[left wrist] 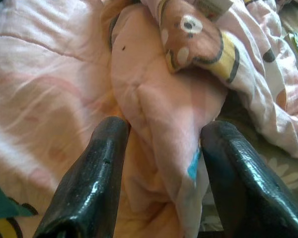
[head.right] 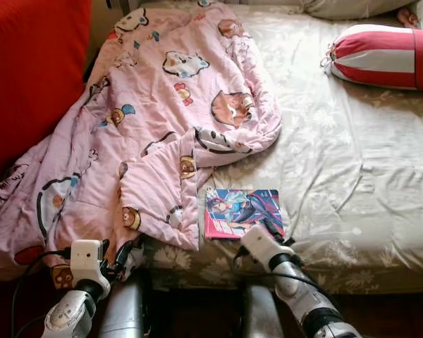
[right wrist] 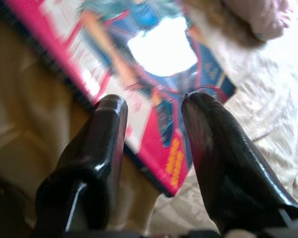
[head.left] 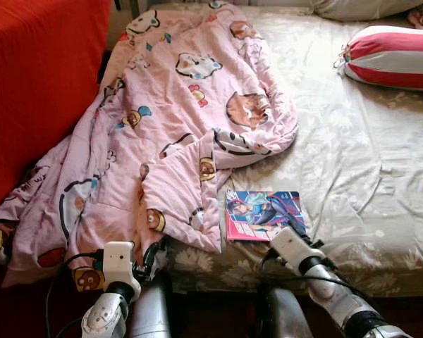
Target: Clean up the room
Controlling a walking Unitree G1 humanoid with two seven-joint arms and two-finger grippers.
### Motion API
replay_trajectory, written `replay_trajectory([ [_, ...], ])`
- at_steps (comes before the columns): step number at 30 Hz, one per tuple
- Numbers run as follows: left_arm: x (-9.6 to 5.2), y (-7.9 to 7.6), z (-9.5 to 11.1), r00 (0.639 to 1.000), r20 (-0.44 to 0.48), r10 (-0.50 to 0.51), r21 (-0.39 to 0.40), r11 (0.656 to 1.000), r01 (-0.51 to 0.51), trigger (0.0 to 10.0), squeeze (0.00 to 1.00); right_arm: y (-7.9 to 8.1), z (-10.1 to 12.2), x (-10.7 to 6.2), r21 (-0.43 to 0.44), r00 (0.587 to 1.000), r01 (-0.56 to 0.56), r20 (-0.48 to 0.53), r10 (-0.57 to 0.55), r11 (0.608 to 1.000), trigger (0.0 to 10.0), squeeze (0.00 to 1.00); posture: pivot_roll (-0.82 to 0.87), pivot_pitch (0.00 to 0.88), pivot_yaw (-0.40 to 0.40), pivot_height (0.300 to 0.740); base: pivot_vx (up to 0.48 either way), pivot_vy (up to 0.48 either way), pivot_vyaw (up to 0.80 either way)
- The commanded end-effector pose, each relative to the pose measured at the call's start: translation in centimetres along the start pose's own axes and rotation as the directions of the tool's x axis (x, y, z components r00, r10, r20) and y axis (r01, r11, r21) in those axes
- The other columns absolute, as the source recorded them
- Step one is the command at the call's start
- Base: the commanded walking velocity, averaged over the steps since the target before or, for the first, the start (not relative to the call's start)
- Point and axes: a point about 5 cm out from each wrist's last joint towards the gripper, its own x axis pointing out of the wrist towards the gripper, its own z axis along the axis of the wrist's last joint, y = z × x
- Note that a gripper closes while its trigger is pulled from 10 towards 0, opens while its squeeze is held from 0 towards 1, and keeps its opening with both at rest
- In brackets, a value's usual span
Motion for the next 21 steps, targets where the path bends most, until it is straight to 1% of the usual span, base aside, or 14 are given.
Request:
replay_trajectory([
  [1, -0.5, 0.2, -0.5, 1.0, -0.026, 0.016, -0.011, 1.0, -0.016, 10.0, 0.0, 0.3, -0.7, -0.3, -0.052, 0.999, -0.007, -0.035, 0.005, 0.999, 10.0, 0.72, 0.11, 0.261, -0.024, 0.582, 0.0, 0.0, 0.0],
  [2, -0.5, 0.2, -0.4, 1.0, -0.025, 0.015, -0.011, 1.0, -0.015, 10.0, 0.0, 0.3, -0.7, -0.3, -0.051, 0.999, -0.008, -0.035, 0.006, 0.999, 10.0, 0.72, 0.11, 0.263, -0.024, 0.582, 0.0, 0.0, 0.0],
  [3, -0.4, 0.1, -0.4, 1.0, -0.024, 0.014, -0.011, 1.0, -0.014, 10.0, 0.0, 0.3, -0.7, -0.2, -0.052, 0.999, -0.015, -0.032, 0.013, 0.999, 10.0, 0.02, 0.11, 0.266, -0.025, 0.582, 0.0, 0.0, 0.0],
  [4, -0.3, 0.1, -0.3, 1.0, -0.023, 0.012, -0.011, 1.0, -0.013, 10.0, 0.0, 0.4, -0.5, -0.1, -0.077, 0.999, -0.021, -0.026, 0.019, 0.997, 10.0, 0.0, 0.11, 0.272, -0.025, 0.582, 0.0, 0.0, 0.0],
  [6, -0.2, 0.0, -0.2, 1.0, -0.022, 0.012, -0.012, 1.0, -0.012, 10.0, 0.0, 0.4, -0.4, -0.1, -0.081, 1.0, -0.02, -0.022, 0.018, 0.997, 10.0, 0.0, 0.11, 0.273, -0.025, 0.582, 0.0, 0.0, 0.0],
  [8, -0.1, -0.1, -0.1, 1.0, -0.02, 0.011, -0.014, 1.0, -0.012, 10.0, 0.0, 0.1, 0.0, 0.2, -0.117, 1.0, -0.013, -0.008, 0.013, 0.993, 10.0, 0.0, 0.11, 0.279, -0.026, 0.582, 0.0, 0.0, 0.0],
  [12, -0.2, -0.2, 0.1, 1.0, -0.017, 0.012, -0.015, 1.0, -0.013, 10.0, 0.0, -0.1, 0.1, 0.3, -0.134, 1.0, -0.01, -0.011, 0.009, 0.991, 10.0, 0.0, 0.12, 0.288, -0.029, 0.582, 0.0, 0.0, 0.0],
  [14, -0.5, 0.0, 0.0, 1.0, -0.019, 0.021, -0.015, 1.0, -0.022, 10.0, 0.0, -0.3, 0.2, 0.5, -0.155, 1.0, 0.002, -0.011, -0.004, 0.988, 10.0, 0.0, 0.12, 0.298, -0.029, 0.582, 0.0, 0.0, 0.0],
  [18, -0.9, 0.2, -0.2, 0.999, -0.028, 0.024, -0.01, 1.0, -0.025, 10.0, 0.0, -0.4, 0.2, 0.5, -0.148, 1.0, -0.001, -0.011, -0.001, 0.989, 10.0, 0.0, 0.12, 0.303, -0.028, 0.582, 0.0, 0.0, 0.0],
  [21, -1.2, 0.3, -0.3, 0.999, -0.038, 0.024, -0.005, 1.0, -0.024, 10.0, 0.0, -0.5, 0.3, 0.6, -0.162, 1.0, -0.001, -0.011, -0.001, 0.987, 10.0, 0.0, 0.13, 0.31, -0.027, 0.582, 0.0, 0.0, 0.0],
])
